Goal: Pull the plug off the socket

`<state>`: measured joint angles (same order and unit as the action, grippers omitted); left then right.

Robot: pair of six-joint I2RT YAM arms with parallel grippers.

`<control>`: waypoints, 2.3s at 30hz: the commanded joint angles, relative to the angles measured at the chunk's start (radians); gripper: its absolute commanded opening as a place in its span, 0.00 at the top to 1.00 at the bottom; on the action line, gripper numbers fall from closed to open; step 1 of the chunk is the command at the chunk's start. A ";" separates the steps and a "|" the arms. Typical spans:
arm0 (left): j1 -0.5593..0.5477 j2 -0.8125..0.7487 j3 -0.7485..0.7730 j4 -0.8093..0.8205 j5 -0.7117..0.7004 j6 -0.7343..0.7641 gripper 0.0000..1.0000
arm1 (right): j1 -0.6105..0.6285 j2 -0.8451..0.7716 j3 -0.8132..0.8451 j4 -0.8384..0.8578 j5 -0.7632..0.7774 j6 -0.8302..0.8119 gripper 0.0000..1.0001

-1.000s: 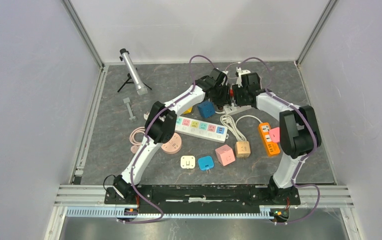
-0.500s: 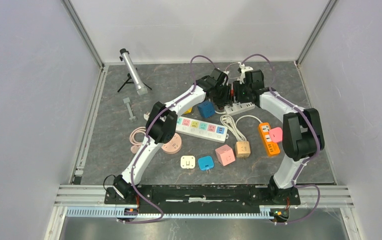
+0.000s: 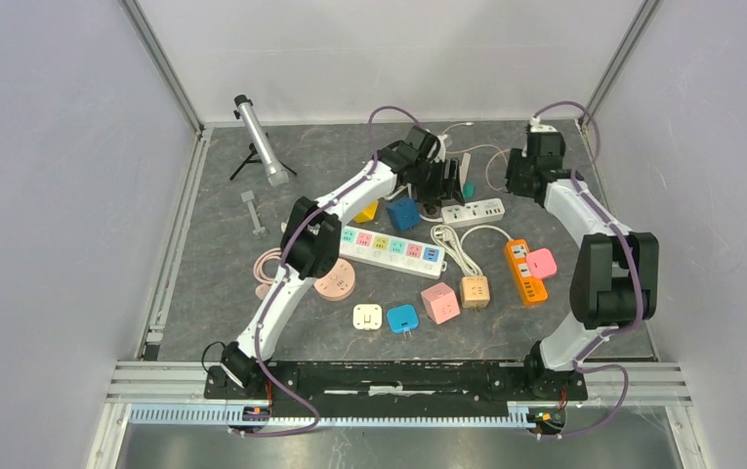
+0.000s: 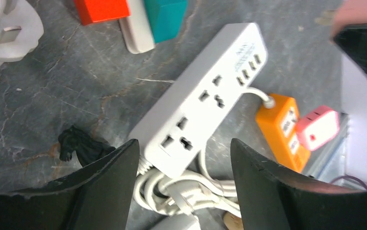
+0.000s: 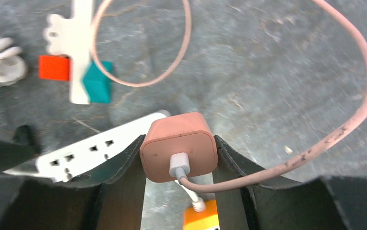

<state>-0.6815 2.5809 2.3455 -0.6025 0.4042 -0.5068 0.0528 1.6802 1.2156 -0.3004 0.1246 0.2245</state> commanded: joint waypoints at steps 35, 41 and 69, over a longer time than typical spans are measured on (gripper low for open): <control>0.025 -0.597 -0.376 -0.194 -0.060 0.272 0.00 | -0.158 -0.030 -0.025 -0.196 -0.117 -0.074 0.13; 0.025 -0.634 -0.429 -0.174 -0.067 0.266 0.00 | -0.159 -0.203 -0.139 -0.191 -0.040 -0.081 0.10; 0.023 -0.655 -0.505 -0.088 0.038 0.185 0.02 | -0.205 -0.444 -0.518 -0.129 -0.205 -0.019 0.63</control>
<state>-0.6548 1.9644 1.8393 -0.7399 0.3985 -0.2913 -0.1547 1.2476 0.6994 -0.4618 -0.0834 0.1936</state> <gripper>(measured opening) 0.988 0.511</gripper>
